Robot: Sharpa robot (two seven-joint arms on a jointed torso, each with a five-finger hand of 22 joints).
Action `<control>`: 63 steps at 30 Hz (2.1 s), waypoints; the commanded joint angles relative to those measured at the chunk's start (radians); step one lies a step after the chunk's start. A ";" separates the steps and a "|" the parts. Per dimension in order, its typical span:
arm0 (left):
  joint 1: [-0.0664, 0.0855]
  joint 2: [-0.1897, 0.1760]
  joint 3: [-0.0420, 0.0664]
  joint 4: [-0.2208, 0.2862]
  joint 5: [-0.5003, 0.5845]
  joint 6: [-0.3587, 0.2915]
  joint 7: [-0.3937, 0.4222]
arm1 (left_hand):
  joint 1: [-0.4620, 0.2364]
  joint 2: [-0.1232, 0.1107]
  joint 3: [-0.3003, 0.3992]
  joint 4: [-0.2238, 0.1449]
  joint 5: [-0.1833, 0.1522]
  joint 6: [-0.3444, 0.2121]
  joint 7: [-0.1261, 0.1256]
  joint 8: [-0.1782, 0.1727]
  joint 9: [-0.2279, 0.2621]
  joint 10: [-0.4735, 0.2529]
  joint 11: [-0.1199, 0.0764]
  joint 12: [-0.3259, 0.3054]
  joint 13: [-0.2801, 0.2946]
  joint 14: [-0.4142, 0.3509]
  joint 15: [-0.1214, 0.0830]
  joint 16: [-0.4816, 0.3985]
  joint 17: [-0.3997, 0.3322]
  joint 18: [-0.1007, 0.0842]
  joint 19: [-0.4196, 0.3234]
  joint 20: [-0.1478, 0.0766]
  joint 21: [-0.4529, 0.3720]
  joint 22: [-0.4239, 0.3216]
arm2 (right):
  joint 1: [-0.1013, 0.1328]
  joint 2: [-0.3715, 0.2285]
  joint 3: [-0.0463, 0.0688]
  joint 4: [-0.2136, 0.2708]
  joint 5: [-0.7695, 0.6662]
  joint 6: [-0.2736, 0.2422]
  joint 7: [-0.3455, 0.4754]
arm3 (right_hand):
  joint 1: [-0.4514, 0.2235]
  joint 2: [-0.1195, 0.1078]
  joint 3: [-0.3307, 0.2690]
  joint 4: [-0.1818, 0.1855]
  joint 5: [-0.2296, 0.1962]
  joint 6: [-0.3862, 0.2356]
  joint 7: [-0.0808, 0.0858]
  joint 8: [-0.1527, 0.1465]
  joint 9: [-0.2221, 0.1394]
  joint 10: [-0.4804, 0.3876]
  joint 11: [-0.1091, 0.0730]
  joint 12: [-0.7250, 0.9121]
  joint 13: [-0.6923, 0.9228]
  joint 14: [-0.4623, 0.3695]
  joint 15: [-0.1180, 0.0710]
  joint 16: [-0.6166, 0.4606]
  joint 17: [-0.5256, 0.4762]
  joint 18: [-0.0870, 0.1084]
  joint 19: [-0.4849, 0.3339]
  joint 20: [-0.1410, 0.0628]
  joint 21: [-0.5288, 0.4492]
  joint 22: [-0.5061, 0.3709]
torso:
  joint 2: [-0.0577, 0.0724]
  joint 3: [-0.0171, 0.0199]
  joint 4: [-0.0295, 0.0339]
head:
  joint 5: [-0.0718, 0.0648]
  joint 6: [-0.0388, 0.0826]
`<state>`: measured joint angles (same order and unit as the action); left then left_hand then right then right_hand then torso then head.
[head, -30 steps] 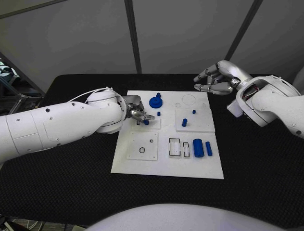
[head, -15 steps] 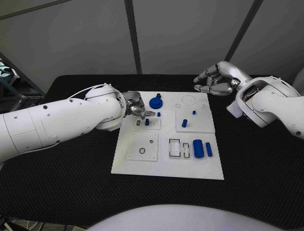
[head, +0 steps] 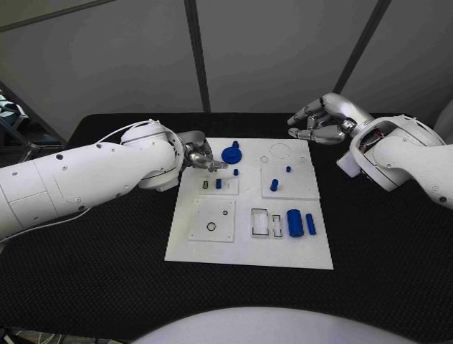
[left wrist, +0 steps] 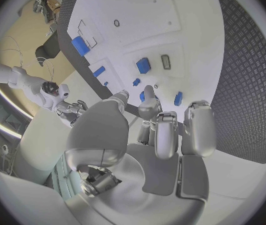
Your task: Assemble the parts on the task board
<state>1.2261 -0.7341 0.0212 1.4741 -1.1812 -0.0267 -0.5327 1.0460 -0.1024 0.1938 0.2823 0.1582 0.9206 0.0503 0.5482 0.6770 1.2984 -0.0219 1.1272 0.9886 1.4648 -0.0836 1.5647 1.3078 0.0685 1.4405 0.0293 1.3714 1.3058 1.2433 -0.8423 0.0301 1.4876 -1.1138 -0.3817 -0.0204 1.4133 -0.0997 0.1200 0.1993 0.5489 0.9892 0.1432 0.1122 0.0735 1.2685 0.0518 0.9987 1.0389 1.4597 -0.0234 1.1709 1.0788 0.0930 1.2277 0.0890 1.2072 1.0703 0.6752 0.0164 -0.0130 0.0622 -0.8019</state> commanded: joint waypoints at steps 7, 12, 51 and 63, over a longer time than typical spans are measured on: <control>0.056 0.017 0.040 -0.112 0.074 0.174 0.007 | 0.080 0.017 -0.055 0.003 0.003 -0.060 0.050 -0.117 -0.099 -0.110 0.045 -0.145 -0.171 0.087 0.042 -0.034 0.206 0.011 -0.045 0.034 -0.066 -0.065 | 0.002 0.006 0.001 -0.011 -0.003 0.008 0.001 | -0.001 -0.013 0.011 0.003 0.007 0.004 0.000 -0.006 -0.001 -0.008 -0.001 0.002 -0.001 0.015 0.000 -0.005 0.001 0.020 0.007 -0.001 -0.004 0.000 | 0.000 0.0007 -0.0010 | -0.003 0.015; 0.083 0.054 0.045 -0.205 0.086 0.246 0.009 | 0.082 0.029 -0.085 0.007 0.003 -0.029 0.046 -0.115 -0.117 -0.123 0.043 -0.160 -0.193 0.077 0.042 -0.053 0.179 0.019 -0.060 0.038 -0.094 -0.093 | 0.002 0.008 0.001 -0.014 -0.003 0.009 0.000 | -0.001 -0.013 0.011 0.003 0.007 0.004 0.000 -0.006 -0.001 -0.008 -0.001 0.002 -0.001 0.015 0.000 -0.005 0.001 0.020 0.007 -0.001 -0.004 0.000 | 0.004 0.0008 -0.0015 | 0.000 0.024; 0.089 0.238 0.023 -0.510 0.025 0.405 0.000 | 0.089 0.086 -0.194 0.004 -0.025 -0.007 0.031 -0.069 -0.108 -0.116 0.031 -0.130 -0.183 0.083 0.032 -0.040 0.196 0.015 -0.049 0.030 -0.090 -0.076 | 0.002 0.019 0.001 -0.013 -0.003 0.017 -0.004 | -0.001 -0.013 0.015 0.005 0.009 0.004 0.000 -0.006 -0.001 -0.007 -0.001 0.004 0.000 0.015 -0.001 -0.004 0.002 0.020 0.008 -0.001 -0.004 0.001 | 0.002 0.0006 0.0000 | 0.015 0.014; 0.077 0.251 0.020 -0.521 0.027 0.422 -0.001 | 0.102 0.092 -0.197 0.003 -0.022 -0.004 0.030 -0.066 -0.106 -0.110 0.030 -0.121 -0.174 0.086 0.032 -0.035 0.202 0.013 -0.044 0.029 -0.083 -0.066 | 0.002 0.022 0.001 -0.015 -0.003 0.018 -0.002 | -0.001 -0.013 0.015 0.005 0.009 0.004 0.000 -0.006 -0.001 -0.007 -0.001 0.004 0.000 0.015 -0.001 -0.004 0.002 0.020 0.008 -0.001 -0.004 0.001 | 0.002 0.0010 0.0001 | 0.013 0.013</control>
<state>1.3022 -0.4848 0.0411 0.9539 -1.1480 0.3730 -0.5321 1.1386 -0.0115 0.0013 0.2854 0.1311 0.9132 0.0838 0.4775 0.5696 1.1800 0.0072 1.0021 0.8143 1.4671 -0.0464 1.5260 1.3078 0.1028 1.3919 0.0573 1.2841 1.2387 1.2434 -0.8218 0.0301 1.4720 -1.1140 -0.3681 -0.0256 1.4092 -0.1038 0.1279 0.2029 0.5528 0.9892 0.1432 0.1122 0.0736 1.2685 0.0518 0.9988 1.0390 1.4597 -0.0234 1.1709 1.0800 0.0930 1.2277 0.0890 1.2072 1.0706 0.6770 0.0170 -0.0131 0.0767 -0.7886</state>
